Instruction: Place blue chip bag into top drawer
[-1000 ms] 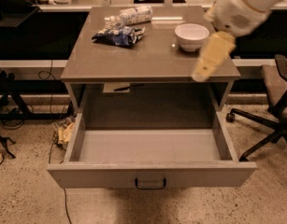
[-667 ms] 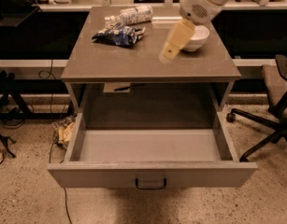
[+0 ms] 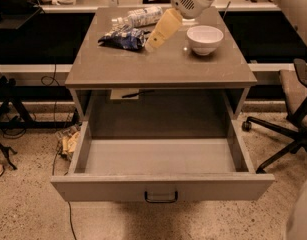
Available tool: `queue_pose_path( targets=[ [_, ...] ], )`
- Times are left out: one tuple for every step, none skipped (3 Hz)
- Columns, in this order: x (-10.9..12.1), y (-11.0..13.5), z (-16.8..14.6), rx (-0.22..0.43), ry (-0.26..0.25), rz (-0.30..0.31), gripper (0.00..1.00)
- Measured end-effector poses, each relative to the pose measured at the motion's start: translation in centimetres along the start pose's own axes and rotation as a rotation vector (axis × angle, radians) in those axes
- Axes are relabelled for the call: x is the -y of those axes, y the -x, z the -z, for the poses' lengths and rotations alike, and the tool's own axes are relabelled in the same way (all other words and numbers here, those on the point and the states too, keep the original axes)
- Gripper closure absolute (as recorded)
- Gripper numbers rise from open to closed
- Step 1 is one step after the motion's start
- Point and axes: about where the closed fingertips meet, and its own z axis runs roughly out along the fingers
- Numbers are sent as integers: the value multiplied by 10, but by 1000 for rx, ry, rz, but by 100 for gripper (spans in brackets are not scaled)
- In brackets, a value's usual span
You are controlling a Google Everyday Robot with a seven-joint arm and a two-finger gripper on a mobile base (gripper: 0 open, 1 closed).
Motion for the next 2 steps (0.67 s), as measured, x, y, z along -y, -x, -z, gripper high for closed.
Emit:
queue_pose_path(
  targets=[
    [6,5,-16,27,-10,-17,0],
    [39,24,-56,79,-80,-63,0]
  ],
)
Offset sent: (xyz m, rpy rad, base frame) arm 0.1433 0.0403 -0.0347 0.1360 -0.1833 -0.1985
